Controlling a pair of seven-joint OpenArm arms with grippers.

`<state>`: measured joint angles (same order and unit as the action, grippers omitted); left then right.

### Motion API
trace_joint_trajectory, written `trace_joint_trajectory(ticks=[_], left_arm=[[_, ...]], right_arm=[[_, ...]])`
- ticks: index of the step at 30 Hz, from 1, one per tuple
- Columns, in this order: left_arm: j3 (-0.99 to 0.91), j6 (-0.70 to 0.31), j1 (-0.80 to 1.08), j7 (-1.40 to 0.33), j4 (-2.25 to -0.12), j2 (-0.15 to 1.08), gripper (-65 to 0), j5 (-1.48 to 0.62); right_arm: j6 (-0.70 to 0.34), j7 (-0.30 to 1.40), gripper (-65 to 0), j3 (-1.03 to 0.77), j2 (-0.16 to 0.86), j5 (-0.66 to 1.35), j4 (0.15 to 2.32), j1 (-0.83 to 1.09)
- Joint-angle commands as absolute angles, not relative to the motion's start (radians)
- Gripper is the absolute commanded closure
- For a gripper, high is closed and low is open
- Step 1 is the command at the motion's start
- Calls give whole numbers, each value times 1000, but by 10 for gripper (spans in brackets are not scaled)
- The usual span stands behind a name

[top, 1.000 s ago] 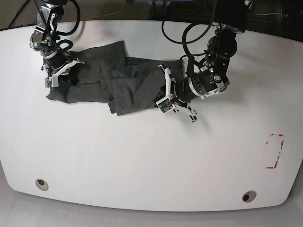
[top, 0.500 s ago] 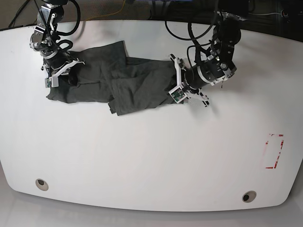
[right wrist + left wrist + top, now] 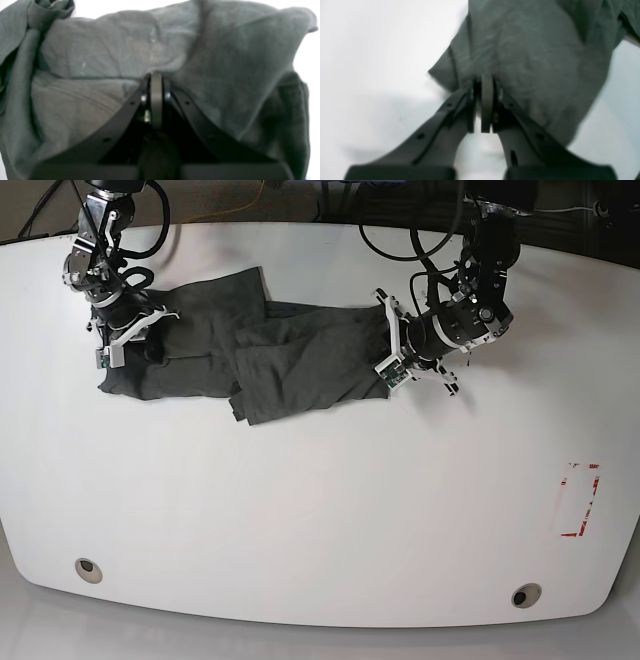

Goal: Layout the t-shirt on the table in an organized manner, then fold the t-shirt properly
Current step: 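Lower the folded end onto the strip and hold it with the left gripper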

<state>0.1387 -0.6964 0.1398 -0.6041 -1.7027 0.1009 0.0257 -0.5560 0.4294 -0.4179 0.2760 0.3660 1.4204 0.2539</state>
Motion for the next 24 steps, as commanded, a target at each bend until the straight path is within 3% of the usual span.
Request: trace_joint_trajectory(ticks=[1, 4, 12, 24], left_arm=[[137, -698, 130, -588, -1678, 104, -23, 15], [137, -698, 130, -588, -1647, 105, -23, 15], [137, -698, 131, -588, -1610, 127, -23, 13], [134, -698, 134, -588, -1610, 128, -23, 13]], right_arm=[[-538, 529, 0, -418, 283, 321, 1477, 262], [-536, 576, -28, -423, 283, 323, 1524, 259], [-533, 656, -231, -426, 252, 323, 1669, 240], [-533, 736, -346, -432, 234, 325, 1868, 205]])
